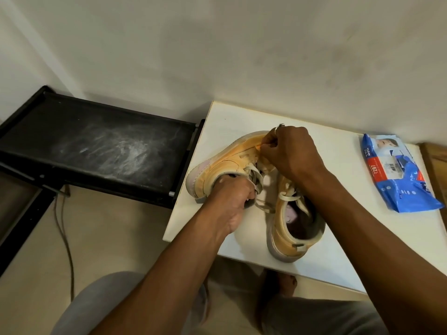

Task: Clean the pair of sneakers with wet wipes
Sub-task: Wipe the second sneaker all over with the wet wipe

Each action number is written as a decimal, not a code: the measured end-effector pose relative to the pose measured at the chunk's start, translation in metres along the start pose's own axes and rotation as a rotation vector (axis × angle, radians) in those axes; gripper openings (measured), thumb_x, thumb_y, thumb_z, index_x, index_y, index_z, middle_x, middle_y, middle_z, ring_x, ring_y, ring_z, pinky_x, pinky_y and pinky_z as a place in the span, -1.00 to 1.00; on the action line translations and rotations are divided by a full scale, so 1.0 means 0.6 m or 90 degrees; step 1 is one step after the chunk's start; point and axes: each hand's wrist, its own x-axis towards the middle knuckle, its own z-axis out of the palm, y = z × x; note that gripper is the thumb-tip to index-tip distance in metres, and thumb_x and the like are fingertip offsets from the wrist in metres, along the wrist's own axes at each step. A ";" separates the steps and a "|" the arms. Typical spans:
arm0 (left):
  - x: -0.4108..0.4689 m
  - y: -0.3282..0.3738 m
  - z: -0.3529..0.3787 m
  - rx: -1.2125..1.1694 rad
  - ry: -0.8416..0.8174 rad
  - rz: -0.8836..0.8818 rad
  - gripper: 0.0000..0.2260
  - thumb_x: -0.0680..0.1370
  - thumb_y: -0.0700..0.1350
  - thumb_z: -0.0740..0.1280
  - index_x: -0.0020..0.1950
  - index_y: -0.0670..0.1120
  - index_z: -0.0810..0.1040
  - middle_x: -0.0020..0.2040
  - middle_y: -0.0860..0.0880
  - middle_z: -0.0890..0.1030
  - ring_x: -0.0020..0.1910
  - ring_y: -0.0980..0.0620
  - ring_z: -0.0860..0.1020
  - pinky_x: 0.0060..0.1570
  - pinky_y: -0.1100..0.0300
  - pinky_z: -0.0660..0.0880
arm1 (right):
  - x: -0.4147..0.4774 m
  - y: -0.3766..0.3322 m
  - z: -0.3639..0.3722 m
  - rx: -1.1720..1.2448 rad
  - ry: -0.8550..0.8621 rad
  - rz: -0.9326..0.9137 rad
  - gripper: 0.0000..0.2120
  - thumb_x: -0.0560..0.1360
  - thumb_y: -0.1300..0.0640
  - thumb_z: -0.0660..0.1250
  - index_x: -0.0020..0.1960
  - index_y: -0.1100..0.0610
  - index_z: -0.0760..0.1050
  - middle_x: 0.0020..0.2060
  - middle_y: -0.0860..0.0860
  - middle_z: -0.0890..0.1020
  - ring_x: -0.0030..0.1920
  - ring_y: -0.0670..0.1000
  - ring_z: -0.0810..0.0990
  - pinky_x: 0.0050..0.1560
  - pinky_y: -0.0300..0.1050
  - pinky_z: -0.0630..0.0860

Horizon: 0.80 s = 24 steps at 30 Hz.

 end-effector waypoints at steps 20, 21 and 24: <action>-0.001 -0.006 0.008 0.057 0.031 -0.024 -0.83 0.30 -0.43 0.25 -0.27 -0.17 0.49 -0.17 -0.14 0.50 -0.13 -0.12 0.48 -0.19 0.08 0.41 | -0.005 -0.011 0.010 0.089 -0.122 -0.258 -0.79 0.52 0.28 0.34 0.02 0.00 0.63 -0.09 -0.17 0.57 -0.03 -0.21 0.47 0.00 -0.45 0.38; -0.001 -0.007 0.009 0.064 0.035 -0.025 -0.83 0.31 -0.42 0.26 -0.26 -0.17 0.49 -0.16 -0.15 0.51 -0.11 -0.13 0.50 -0.17 0.08 0.43 | -0.007 -0.016 0.010 0.109 -0.132 -0.268 -0.77 0.52 0.31 0.34 0.02 0.02 0.64 -0.08 -0.15 0.59 -0.03 -0.20 0.48 -0.01 -0.48 0.37; -0.001 -0.006 0.011 0.080 0.037 -0.024 -0.81 0.33 -0.41 0.28 -0.20 -0.14 0.50 -0.08 -0.15 0.55 -0.03 -0.15 0.53 -0.09 0.05 0.50 | -0.009 -0.029 0.008 0.113 -0.156 -0.308 -0.76 0.53 0.31 0.33 0.05 0.03 0.64 -0.04 -0.12 0.62 0.00 -0.15 0.50 0.03 -0.34 0.44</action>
